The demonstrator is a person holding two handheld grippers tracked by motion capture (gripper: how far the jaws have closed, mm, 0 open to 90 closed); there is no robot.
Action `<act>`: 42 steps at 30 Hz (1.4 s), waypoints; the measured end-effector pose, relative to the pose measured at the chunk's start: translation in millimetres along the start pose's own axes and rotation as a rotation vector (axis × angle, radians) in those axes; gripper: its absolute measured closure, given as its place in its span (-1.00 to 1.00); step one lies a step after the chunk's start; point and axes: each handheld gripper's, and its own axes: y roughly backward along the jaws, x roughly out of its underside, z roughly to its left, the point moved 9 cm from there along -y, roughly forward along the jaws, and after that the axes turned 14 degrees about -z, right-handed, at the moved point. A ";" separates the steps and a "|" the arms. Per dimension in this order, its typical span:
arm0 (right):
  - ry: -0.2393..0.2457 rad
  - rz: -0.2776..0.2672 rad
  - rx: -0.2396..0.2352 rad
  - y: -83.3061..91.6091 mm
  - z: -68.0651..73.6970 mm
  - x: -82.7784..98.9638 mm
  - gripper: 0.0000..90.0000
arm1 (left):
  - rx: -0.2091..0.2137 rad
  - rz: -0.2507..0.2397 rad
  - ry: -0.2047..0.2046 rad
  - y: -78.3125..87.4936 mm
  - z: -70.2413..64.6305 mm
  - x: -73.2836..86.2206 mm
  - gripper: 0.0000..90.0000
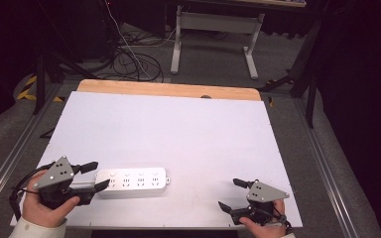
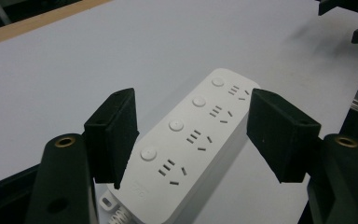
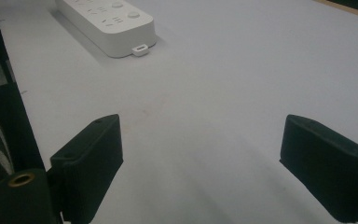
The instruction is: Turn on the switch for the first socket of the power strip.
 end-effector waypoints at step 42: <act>0.000 0.006 -0.009 -0.1 0.7 1.2 -0.67 | 0.021 0.130 0.025 -46.3 30.5 23.8 0.49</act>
